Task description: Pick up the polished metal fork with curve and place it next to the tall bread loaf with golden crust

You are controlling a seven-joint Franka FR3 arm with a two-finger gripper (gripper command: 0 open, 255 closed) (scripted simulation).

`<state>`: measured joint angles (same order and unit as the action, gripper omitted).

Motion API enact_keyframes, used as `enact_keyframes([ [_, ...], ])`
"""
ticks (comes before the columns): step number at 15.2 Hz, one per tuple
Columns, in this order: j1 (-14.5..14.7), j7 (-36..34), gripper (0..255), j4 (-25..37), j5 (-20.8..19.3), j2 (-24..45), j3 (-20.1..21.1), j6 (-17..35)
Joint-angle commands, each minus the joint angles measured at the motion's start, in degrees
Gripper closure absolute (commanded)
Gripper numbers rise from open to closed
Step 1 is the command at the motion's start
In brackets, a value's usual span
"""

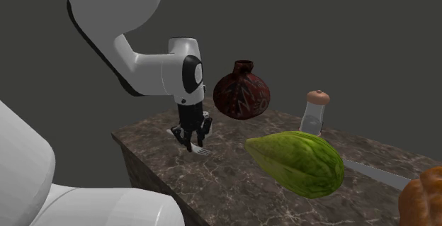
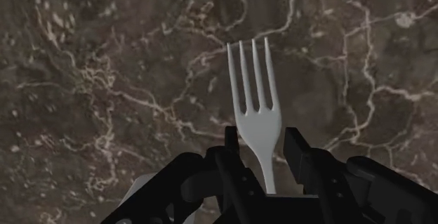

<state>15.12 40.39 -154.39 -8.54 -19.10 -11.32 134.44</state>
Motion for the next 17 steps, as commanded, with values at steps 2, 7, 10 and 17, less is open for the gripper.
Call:
enact_keyframes([
  [2, -0.15, -0.04, 255, -0.11, -0.15, 0.25, -0.17, 0.29],
  [7, -0.22, 0.06, 255, 1.34, -0.07, -2.14, 0.14, -3.55],
  [10, -0.23, 0.11, 255, 2.51, 0.01, -3.81, 0.37, -6.39],
  [17, -0.18, 0.27, 255, 5.72, 0.28, -7.03, 0.88, -12.8],
])
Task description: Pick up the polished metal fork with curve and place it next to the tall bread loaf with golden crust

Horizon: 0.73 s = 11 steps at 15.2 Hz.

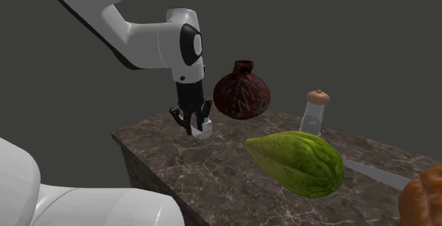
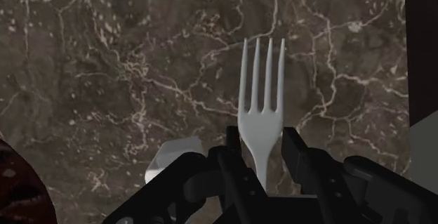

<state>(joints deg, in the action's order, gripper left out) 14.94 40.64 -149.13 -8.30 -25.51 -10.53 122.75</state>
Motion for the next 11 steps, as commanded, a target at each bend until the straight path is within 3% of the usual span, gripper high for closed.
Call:
enact_keyframes([
  [1, 0.0, 0.04, 255, 0.95, 0.07, -1.01, 0.16, -1.99],
  [11, 0.14, 0.34, 255, 6.64, 0.55, -3.89, 0.86, -10.55],
])
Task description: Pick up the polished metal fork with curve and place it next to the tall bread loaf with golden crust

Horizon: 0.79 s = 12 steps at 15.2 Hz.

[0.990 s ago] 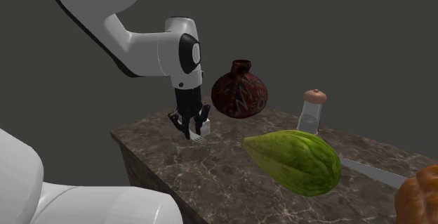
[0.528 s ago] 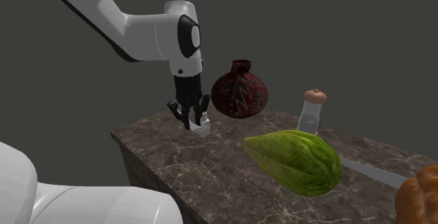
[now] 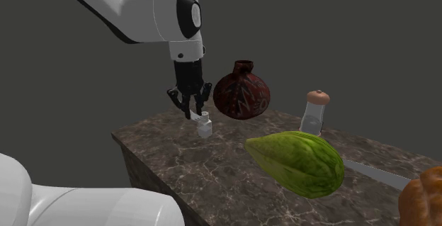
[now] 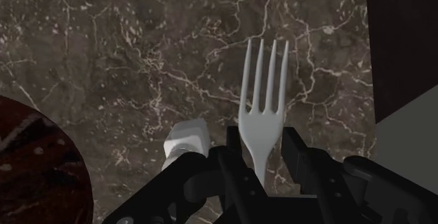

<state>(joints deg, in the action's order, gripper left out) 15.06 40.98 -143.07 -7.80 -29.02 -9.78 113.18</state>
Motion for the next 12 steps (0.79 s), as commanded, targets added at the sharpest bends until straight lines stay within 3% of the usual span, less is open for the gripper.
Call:
enact_keyframes([
  [1, 0.04, 0.03, 255, 1.21, 0.11, -0.57, 0.17, -1.81],
  [12, 0.24, 0.42, 255, 8.8, 0.64, -1.76, 0.82, -10.58],
])
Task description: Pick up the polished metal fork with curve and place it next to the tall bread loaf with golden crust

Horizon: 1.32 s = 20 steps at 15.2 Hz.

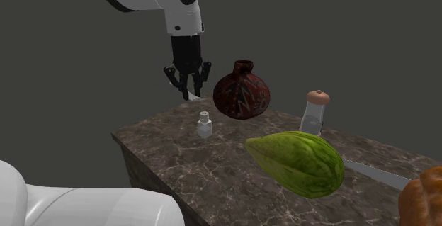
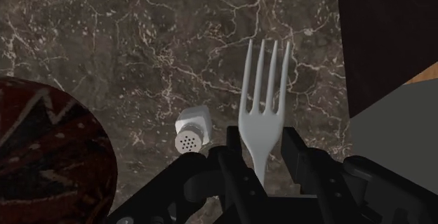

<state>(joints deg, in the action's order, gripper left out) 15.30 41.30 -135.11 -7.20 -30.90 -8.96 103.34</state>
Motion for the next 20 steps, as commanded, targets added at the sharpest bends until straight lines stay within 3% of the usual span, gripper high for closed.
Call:
enact_keyframes([
  [1, 0.03, 0.13, 255, 1.59, 0.08, 0.1, 0.05, -1.51],
  [6, 0.11, 0.31, 255, 5.04, 0.28, 0.14, 0.27, -4.92],
  [20, -8.62, 14.89, 255, -5.4, -10.35, -19.7, -10.53, -12.33],
])
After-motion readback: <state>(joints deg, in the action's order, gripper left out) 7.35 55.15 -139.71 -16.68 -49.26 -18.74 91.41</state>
